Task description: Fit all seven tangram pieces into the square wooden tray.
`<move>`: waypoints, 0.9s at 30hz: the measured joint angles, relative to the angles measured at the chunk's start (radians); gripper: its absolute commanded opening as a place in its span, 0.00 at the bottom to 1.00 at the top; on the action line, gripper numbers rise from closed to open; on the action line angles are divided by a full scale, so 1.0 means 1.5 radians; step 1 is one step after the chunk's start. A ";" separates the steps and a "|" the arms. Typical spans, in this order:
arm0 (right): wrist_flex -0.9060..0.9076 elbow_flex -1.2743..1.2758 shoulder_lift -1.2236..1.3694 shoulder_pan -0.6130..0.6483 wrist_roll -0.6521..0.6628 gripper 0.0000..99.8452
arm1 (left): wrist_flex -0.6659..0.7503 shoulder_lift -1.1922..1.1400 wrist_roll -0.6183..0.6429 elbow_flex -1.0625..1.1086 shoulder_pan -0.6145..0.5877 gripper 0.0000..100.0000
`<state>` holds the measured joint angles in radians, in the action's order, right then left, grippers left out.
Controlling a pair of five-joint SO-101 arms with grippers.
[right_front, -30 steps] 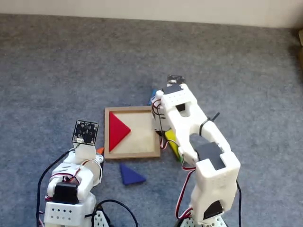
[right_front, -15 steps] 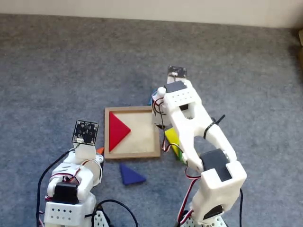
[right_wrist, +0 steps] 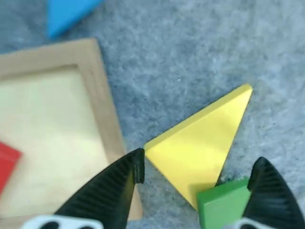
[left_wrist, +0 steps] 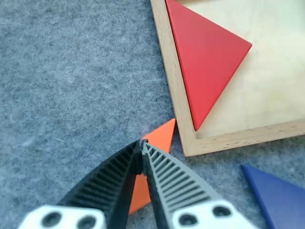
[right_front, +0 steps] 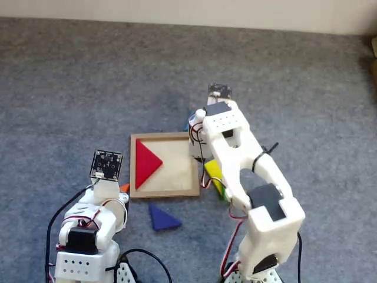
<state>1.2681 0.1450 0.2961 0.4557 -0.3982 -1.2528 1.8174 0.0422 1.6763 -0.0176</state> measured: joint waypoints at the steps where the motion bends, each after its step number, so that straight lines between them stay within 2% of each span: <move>1: -0.003 0.000 0.019 0.000 0.000 0.34 | 0.000 0.000 0.000 0.000 0.000 0.01; 9: -0.018 -0.008 0.057 0.002 0.001 0.32 | 0.000 0.000 0.000 0.000 0.000 0.01; 14: -0.021 -0.008 0.057 0.002 0.002 0.18 | 0.000 0.000 0.000 0.000 0.000 0.01; 16: -0.021 -0.008 0.057 -0.001 0.002 0.15 | 0.000 0.000 0.000 0.000 0.000 0.01; 27: -0.021 -0.006 0.020 -0.002 0.055 0.15 | 0.000 0.000 0.000 0.000 0.000 0.01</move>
<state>1.2359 0.1358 0.3268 0.4526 -0.3153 -1.2528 1.8174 0.0422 1.6763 -0.0176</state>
